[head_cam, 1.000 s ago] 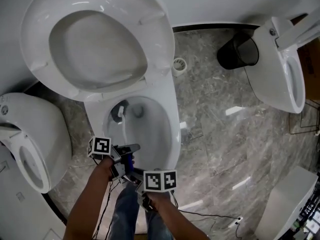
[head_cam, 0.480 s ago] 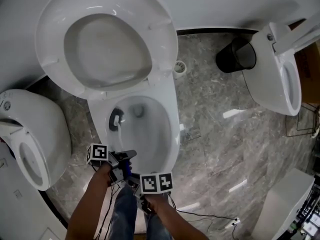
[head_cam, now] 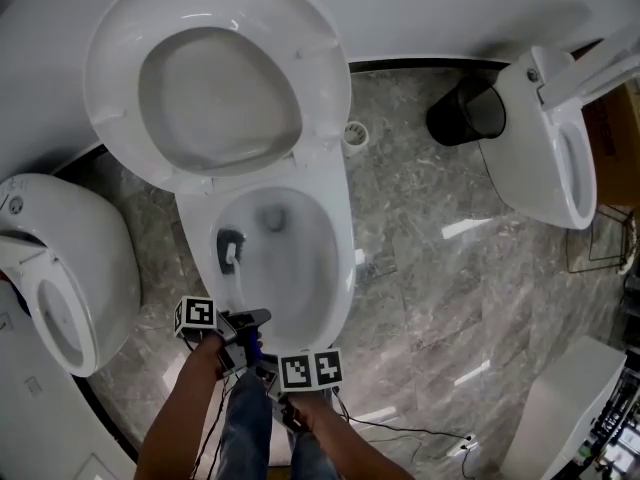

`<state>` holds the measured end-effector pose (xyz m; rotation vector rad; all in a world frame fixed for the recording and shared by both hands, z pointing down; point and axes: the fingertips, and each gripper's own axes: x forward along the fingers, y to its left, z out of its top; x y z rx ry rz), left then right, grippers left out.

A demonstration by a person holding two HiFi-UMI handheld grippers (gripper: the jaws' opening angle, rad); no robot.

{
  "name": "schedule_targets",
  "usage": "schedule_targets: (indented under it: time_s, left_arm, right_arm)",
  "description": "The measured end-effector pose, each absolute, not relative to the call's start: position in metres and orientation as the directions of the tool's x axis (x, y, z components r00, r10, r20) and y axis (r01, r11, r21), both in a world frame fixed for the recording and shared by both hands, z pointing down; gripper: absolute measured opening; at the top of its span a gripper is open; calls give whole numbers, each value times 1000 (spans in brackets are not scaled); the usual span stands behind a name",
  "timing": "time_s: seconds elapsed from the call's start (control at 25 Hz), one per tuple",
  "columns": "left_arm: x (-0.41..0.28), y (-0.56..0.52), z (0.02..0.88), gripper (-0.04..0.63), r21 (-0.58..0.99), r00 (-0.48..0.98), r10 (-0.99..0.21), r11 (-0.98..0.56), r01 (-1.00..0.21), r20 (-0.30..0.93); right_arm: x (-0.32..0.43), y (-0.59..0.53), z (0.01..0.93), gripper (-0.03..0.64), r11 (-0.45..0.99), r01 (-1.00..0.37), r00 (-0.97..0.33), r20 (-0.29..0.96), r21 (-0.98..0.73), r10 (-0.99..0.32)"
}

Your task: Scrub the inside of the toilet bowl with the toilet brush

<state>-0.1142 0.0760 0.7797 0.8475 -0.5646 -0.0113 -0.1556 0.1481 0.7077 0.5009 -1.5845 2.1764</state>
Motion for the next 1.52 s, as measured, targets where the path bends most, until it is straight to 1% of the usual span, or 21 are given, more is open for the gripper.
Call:
schedule_targets:
  time_s: [0.92,1.24,1.52]
  left_arm:
    - [-63,153,772,0,649,876,-169,736,-192,452]
    - [-41,169,770,0,635,893,-148,752,-178,426]
    - [-17,182,768,0,625,908,-102,756,-196,407]
  right_arm:
    - [-109,217,694,63,-369,-521,-849,512,-770,131]
    - [-90,230,692,63,-381,-548,-830,541,-745,137]
    - [-70,239,689,63,-409,-560,-813,573,-720,105]
